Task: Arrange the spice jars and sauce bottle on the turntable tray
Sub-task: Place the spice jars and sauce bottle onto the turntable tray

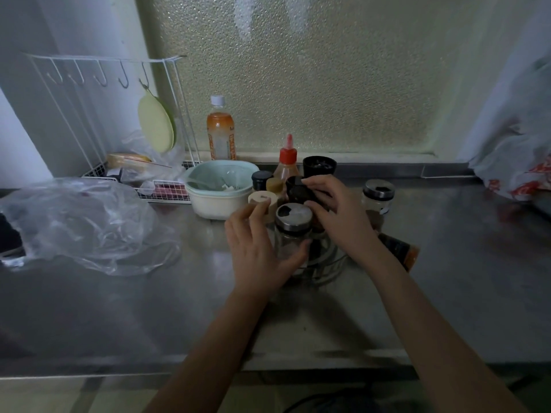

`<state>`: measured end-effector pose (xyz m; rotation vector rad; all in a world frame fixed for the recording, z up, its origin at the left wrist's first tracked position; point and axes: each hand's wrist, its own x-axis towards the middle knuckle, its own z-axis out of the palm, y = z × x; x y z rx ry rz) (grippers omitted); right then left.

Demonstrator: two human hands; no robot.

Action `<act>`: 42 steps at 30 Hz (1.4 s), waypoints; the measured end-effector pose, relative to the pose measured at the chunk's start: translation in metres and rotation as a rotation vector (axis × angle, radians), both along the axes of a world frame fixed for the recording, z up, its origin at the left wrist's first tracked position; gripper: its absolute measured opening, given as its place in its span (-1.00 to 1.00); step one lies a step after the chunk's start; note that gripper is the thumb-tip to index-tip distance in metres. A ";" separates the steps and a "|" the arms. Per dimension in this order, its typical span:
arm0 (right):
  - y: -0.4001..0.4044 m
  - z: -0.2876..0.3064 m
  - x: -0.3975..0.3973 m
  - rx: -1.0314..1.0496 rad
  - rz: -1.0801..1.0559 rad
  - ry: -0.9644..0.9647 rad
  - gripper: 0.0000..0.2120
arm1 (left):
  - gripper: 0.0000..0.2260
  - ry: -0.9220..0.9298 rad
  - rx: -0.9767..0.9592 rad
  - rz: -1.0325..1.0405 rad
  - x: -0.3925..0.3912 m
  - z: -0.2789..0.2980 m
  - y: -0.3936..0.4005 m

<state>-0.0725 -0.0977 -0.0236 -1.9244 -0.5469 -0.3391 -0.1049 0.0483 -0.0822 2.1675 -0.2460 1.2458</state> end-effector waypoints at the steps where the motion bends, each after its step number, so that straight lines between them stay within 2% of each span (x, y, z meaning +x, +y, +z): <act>1: 0.000 -0.001 -0.002 0.014 0.036 0.026 -0.66 | -0.34 0.013 0.007 0.002 0.001 -0.001 0.000; 3: 0.000 -0.003 -0.006 0.013 0.054 0.029 -0.63 | -0.33 0.020 0.022 0.009 0.002 -0.002 0.001; 5: -0.002 -0.001 -0.010 0.061 -0.047 -0.048 -0.69 | -0.33 0.008 0.022 0.024 0.001 -0.002 0.001; 8: -0.022 0.005 -0.008 0.176 -0.467 -0.305 -0.79 | -0.33 -0.008 0.026 0.027 -0.002 -0.001 -0.001; 10: -0.048 0.004 0.005 0.090 -0.745 -0.319 -0.60 | -0.32 0.019 0.049 0.016 -0.001 -0.002 -0.003; 12: -0.073 -0.002 0.022 -0.034 -0.841 -0.074 -0.30 | -0.31 0.071 0.054 -0.005 -0.001 -0.001 -0.004; 14: -0.088 -0.009 0.035 -0.046 -0.780 0.163 -0.11 | -0.33 0.105 0.025 -0.036 -0.002 0.000 -0.004; 16: -0.092 -0.015 0.043 -0.022 -0.693 0.244 -0.09 | -0.35 0.120 -0.007 -0.051 -0.003 0.002 -0.005; 20: -0.088 -0.016 0.049 -0.084 -0.614 0.235 -0.42 | -0.36 0.138 -0.069 -0.043 -0.005 0.005 -0.005; 26: -0.081 -0.013 0.041 -0.149 -0.653 0.174 -0.53 | -0.35 0.154 -0.099 -0.030 -0.004 0.005 -0.003; 30: -0.080 0.015 0.004 0.030 -0.734 -0.079 -0.51 | -0.35 0.157 -0.123 -0.027 -0.003 0.005 -0.003; 32: -0.077 0.035 -0.022 0.115 -0.684 -0.128 -0.54 | -0.36 0.159 -0.147 -0.037 -0.003 0.005 -0.005; 36: -0.050 0.050 -0.056 0.087 -0.471 -0.050 -0.61 | -0.35 0.145 -0.165 -0.073 -0.006 0.005 -0.005; 42: -0.004 0.010 -0.053 -0.069 -0.287 0.098 -0.61 | -0.36 0.141 -0.149 -0.072 -0.006 0.002 -0.001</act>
